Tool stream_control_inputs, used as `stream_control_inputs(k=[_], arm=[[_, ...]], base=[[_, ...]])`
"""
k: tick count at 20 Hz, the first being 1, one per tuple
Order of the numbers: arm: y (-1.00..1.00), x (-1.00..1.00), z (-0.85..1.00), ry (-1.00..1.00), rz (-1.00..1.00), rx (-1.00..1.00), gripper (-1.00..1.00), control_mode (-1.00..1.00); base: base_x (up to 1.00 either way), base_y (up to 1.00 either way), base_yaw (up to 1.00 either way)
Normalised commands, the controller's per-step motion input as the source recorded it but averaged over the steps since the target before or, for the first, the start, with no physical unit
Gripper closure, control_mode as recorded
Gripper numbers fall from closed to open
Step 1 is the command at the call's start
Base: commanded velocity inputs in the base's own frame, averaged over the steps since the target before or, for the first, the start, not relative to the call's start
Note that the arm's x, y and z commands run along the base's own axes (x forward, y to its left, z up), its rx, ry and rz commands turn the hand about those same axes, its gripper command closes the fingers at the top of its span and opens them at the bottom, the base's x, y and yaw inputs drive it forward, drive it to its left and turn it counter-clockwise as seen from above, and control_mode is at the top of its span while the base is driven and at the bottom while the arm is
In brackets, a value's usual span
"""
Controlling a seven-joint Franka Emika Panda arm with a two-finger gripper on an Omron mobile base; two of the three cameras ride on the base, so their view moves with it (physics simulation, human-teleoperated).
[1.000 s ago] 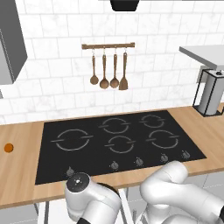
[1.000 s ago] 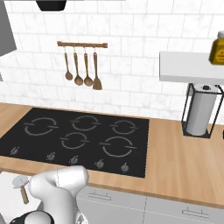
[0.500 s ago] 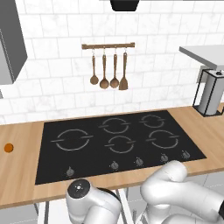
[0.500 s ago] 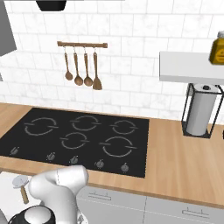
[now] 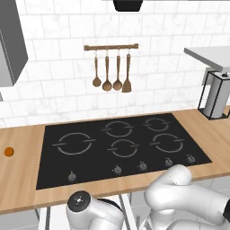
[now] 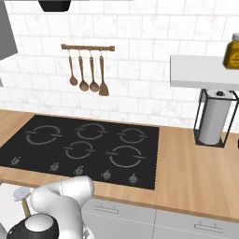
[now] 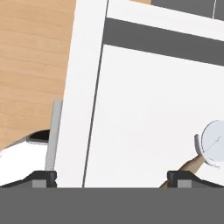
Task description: Pick the pizza cutter from the drawer and place it on the counter.
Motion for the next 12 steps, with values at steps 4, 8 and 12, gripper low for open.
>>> stream_control_inputs(k=[4,8,12], arm=[[0.00,-0.10,-0.37,0.00,-0.09,-0.03,-1.00,-1.00],[0.00,0.00,-0.47,0.00,0.00,-0.03,-1.00,-1.00],[0.00,0.00,-0.41,0.07,0.00,-0.02,-1.00,-1.00]], base=[[0.00,0.00,0.00],[0.00,0.00,0.00],[0.00,0.00,0.00]])
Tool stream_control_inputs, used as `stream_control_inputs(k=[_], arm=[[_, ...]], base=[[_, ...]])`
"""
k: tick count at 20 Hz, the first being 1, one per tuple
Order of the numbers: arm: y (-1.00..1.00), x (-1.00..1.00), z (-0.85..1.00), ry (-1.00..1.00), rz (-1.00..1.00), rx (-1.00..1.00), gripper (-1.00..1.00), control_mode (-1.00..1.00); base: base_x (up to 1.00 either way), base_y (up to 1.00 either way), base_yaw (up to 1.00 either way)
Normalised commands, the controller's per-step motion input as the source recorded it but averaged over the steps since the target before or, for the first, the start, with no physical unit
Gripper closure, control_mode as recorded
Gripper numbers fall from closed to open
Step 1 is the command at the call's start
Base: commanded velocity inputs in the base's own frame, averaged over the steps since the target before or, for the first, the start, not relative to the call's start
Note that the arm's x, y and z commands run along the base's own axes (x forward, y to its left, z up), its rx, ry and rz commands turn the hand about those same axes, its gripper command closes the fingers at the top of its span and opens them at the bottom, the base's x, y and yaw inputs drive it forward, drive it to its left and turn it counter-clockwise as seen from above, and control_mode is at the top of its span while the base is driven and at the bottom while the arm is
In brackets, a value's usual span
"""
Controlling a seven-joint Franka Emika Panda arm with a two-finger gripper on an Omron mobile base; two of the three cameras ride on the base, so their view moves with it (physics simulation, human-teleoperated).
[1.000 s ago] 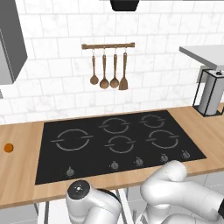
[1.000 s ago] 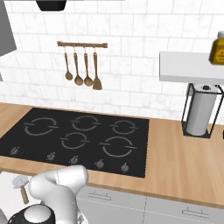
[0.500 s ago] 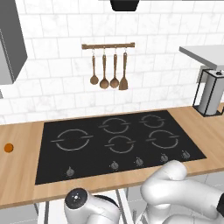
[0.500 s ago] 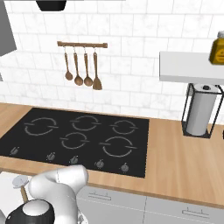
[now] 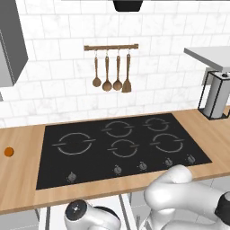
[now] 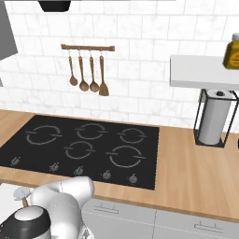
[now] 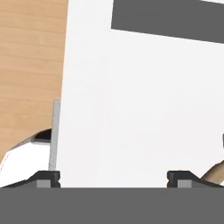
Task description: Pick the pizza cutter from the drawer and place it on the counter.
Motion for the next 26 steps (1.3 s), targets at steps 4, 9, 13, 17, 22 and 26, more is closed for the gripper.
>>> stream_control_inputs(k=[4,9,13,17,22,26], arm=[[0.00,-0.07,-0.41,0.14,0.00,-0.04,-1.00,-1.00],[0.00,-0.85,-0.48,0.03,0.07,-0.12,-1.00,-1.00],[0.00,-1.00,-0.50,0.07,0.04,-0.05,-1.00,-1.00],[0.00,-1.00,-0.53,0.05,0.02,-0.01,-1.00,-1.00],[-0.40,-0.69,0.40,-0.18,-0.13,0.08,-1.00,-1.00],[-0.57,0.07,1.00,-0.22,-0.36,0.08,-1.00,-1.00]], base=[[0.00,0.00,0.00],[0.00,0.00,0.00],[0.00,0.00,0.00],[0.00,0.00,0.00],[0.00,0.00,0.00],[0.00,0.00,0.00]])
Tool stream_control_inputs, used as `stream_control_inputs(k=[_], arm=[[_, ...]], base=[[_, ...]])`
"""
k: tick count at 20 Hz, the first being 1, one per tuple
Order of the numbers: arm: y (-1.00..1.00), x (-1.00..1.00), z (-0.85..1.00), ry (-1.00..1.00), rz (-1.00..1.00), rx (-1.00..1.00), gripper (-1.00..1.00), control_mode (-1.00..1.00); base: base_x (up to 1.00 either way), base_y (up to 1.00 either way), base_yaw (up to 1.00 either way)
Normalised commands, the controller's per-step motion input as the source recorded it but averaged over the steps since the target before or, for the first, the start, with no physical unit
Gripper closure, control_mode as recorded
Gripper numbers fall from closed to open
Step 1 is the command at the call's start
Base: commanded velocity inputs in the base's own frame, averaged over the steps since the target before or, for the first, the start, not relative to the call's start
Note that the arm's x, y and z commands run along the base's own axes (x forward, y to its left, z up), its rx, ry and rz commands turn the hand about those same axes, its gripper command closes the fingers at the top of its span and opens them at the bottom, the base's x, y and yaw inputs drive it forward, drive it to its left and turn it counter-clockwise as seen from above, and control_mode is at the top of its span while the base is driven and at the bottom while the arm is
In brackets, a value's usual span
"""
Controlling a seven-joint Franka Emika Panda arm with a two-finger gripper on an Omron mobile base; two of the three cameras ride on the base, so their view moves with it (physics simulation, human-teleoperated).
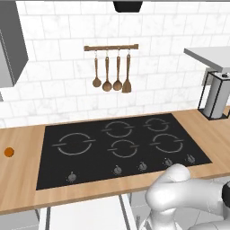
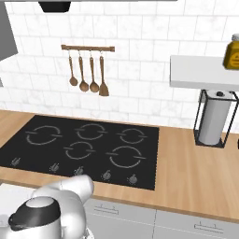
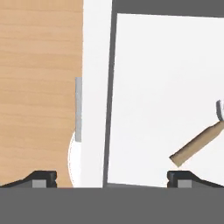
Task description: Pick the pizza cutter from the drawer and place it on the counter.
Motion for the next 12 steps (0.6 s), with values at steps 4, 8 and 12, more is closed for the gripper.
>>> stream_control_inputs(k=[4,8,12], arm=[[-0.68,0.38,0.55,-0.14,-0.38,0.00,-1.00,-1.00],[-0.94,0.65,0.05,-0.02,-0.39,0.00,-1.00,-1.00],[-0.97,0.71,-0.03,0.00,-0.44,0.00,-1.00,-1.00]], base=[[0.00,0.00,0.00],[0.00,0.00,0.00],[0.00,0.00,0.00]])
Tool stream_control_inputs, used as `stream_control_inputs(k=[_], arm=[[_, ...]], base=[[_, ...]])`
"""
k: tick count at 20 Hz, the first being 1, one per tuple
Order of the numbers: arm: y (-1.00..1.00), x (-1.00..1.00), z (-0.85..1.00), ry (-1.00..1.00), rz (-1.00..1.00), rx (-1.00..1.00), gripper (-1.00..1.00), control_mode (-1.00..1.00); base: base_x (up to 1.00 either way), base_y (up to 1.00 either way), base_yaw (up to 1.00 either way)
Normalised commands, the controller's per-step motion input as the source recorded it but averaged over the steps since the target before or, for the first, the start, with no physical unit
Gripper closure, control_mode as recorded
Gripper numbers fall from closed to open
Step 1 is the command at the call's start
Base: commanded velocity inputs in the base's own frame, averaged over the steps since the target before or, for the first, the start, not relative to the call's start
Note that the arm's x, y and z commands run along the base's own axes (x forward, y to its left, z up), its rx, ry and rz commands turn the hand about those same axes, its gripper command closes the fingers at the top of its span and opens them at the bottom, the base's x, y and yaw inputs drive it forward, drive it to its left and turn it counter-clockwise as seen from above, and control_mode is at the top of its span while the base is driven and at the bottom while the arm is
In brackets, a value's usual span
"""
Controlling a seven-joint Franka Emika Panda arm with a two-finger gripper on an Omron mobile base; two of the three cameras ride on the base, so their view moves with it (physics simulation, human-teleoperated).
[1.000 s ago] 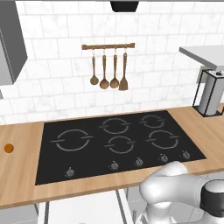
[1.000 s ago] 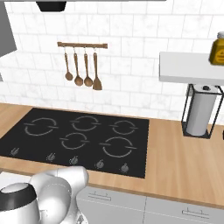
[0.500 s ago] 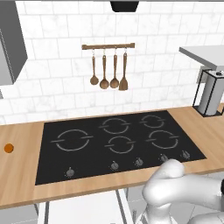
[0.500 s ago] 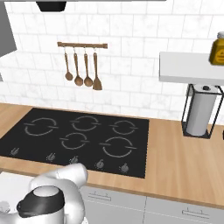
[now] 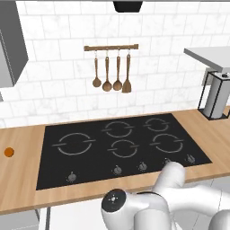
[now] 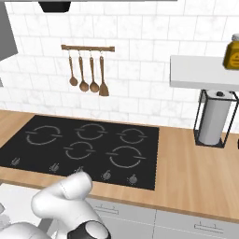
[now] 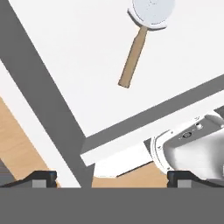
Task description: Pick the pizza cutter from the drawer and place it on the counter.
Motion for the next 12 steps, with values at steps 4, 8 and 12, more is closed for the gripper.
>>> stream_control_inputs(k=[4,8,12], arm=[[-0.28,0.91,-0.10,0.02,-0.32,-0.02,-1.00,-1.00],[0.04,0.39,-0.82,0.00,-0.09,-0.14,-1.00,-1.00],[0.55,0.61,-0.39,0.00,-0.17,-0.02,-1.00,-1.00]], base=[[0.00,0.00,0.00],[0.00,0.00,0.00],[0.00,0.00,0.00]])
